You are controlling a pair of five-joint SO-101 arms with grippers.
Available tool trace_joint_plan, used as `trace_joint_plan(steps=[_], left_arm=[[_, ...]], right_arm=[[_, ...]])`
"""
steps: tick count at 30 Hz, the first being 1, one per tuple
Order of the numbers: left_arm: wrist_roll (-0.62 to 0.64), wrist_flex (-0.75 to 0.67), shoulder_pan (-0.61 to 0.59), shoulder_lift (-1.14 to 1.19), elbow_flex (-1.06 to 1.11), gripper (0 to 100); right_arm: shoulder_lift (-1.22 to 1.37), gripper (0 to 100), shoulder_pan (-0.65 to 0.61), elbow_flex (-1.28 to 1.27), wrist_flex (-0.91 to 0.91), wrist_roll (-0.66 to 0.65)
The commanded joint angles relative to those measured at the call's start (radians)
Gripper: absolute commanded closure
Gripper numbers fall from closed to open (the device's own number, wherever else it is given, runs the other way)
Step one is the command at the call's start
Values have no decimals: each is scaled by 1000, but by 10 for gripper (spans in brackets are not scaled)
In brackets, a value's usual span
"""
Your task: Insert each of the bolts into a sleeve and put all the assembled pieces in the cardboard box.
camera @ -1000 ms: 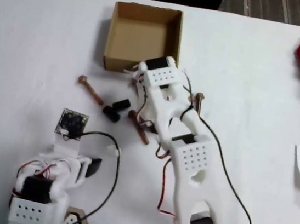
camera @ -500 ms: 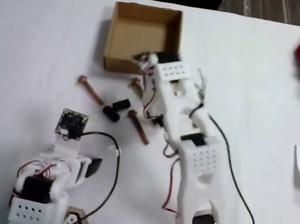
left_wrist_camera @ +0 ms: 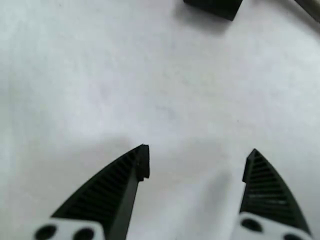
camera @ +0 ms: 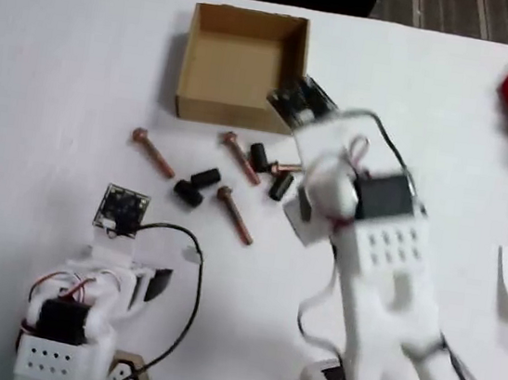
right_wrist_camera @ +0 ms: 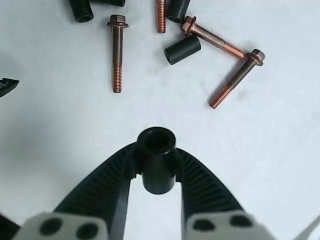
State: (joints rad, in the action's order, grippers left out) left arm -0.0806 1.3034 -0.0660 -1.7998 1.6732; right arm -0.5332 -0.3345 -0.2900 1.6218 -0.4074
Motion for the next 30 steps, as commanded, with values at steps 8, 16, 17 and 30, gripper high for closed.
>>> trace_joint_plan(steps=[8, 16, 17, 30], left_arm=[[-2, -18, -8, -26, 22, 687], [-9, -92, -176, -26, 22, 684], [-9, -141, -250, -26, 22, 684], [-91, -588, -767, -26, 22, 687]], right_arm=[[-294, 978, 87, -284, -51, -3], [-297, 978, 107, -296, -51, -9], [-297, 978, 107, -296, -51, -9], [-297, 978, 107, -296, -85, -3]])
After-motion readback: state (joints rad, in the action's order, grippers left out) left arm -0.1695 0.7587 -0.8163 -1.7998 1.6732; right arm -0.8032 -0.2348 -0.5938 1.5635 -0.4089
